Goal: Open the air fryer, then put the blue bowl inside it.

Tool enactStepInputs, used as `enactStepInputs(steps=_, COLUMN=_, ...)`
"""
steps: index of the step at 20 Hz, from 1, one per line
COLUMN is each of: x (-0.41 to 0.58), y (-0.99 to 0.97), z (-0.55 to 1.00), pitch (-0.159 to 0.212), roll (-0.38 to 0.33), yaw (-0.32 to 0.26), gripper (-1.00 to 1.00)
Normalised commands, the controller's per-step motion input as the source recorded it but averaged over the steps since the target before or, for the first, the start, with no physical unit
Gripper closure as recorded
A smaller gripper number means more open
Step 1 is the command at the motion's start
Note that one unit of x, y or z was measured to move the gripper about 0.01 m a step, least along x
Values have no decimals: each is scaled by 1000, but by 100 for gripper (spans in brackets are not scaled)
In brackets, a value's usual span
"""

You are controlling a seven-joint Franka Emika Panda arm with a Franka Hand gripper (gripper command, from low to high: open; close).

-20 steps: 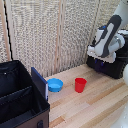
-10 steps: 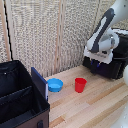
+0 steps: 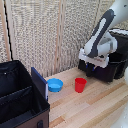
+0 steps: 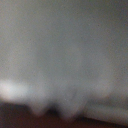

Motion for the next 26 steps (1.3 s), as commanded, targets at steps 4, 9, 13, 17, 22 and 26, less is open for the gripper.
enactStepInputs(steps=4, x=294, y=736, z=-319, pitch=-25, roll=26, yaw=-108, gripper=100)
enactStepInputs(steps=9, x=340, y=635, z=-312, pitch=-17, roll=32, yaw=-122, gripper=100)
enactStepInputs(steps=13, x=159, y=421, z=-165, pitch=-11, roll=5, yaw=-96, gripper=-100)
enactStepInputs(steps=17, x=-13, y=223, z=15, pitch=21, roll=-59, yaw=-18, gripper=-100)
enactStepInputs(steps=22, x=0, y=69, z=519, pitch=2, roll=-32, yaw=-44, gripper=-100)
enactStepInputs(steps=26, x=0, y=166, z=851, pitch=20, roll=0, yaw=-23, gripper=-100)
